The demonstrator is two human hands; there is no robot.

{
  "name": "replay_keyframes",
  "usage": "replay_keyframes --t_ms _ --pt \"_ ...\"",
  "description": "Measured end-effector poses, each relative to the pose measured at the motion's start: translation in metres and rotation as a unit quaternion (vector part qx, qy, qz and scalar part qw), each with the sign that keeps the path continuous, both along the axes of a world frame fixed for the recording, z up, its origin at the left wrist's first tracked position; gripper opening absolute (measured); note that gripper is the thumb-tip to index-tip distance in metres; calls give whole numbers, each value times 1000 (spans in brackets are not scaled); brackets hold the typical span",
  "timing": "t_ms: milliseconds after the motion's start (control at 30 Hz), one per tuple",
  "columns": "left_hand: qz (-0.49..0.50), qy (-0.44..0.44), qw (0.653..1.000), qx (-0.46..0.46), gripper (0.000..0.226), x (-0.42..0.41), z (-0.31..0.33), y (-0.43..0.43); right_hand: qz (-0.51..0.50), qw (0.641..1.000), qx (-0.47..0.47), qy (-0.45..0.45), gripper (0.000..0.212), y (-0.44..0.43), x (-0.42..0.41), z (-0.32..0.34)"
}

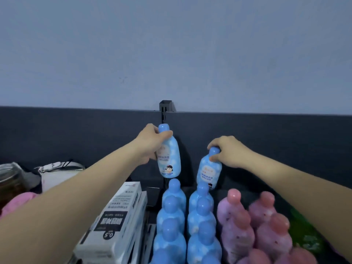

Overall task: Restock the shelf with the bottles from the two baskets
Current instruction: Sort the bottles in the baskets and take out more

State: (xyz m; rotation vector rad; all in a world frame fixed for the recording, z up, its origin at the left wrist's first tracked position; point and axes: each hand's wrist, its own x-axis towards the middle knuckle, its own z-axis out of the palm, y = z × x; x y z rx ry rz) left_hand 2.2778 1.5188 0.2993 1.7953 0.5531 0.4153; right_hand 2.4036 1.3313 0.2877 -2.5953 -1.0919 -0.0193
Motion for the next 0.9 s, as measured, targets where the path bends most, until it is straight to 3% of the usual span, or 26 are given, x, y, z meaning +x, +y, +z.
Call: replay_keyframes --t_ms 233,500,700,900 --pt "-45 112 987 106 30 23 -36 3 -5 997 -65 31 32 17 -2 -36" --pt "-96 221 960 143 44 36 -62 -2 23 996 -68 57 41 15 5 -36" --pt "-148 260 933 200 50 29 -56 -6 2 995 -19 94 21 15 2 -40" --pt "-160 271 902 294 48 23 -54 -8 32 994 -18 103 21 14 -11 -37"
